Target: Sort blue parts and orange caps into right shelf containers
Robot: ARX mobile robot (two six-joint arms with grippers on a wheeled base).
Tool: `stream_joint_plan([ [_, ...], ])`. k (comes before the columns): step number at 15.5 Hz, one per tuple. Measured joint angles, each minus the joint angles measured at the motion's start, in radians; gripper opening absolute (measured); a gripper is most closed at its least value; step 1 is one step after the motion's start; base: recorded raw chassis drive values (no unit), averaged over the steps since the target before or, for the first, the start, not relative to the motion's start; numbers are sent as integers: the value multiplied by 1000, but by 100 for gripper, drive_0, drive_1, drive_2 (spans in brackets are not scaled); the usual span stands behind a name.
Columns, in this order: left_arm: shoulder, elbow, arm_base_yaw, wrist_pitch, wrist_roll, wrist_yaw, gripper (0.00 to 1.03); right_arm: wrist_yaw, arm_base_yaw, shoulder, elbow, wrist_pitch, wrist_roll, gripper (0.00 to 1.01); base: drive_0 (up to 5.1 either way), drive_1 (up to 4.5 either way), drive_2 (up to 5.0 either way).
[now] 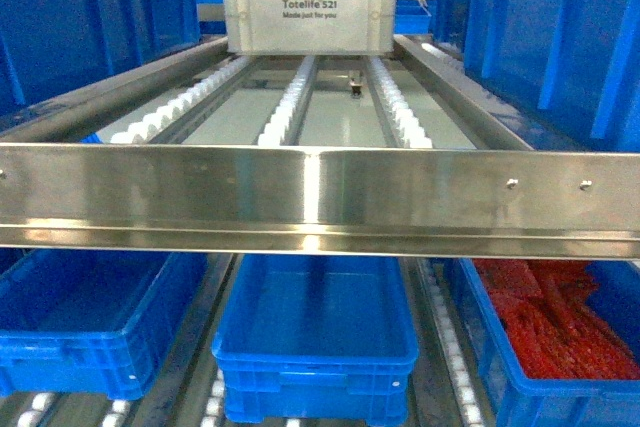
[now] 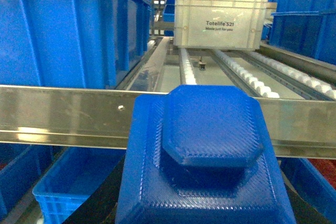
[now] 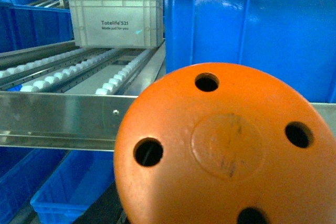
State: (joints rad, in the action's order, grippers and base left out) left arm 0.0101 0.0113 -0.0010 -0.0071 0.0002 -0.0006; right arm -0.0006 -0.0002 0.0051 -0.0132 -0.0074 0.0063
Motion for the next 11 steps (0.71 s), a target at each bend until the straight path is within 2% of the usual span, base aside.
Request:
stream_joint_plan([
  [11, 0, 0, 0, 1, 0, 0, 42, 0, 0, 0, 0, 1, 0, 45, -491, 245, 245],
])
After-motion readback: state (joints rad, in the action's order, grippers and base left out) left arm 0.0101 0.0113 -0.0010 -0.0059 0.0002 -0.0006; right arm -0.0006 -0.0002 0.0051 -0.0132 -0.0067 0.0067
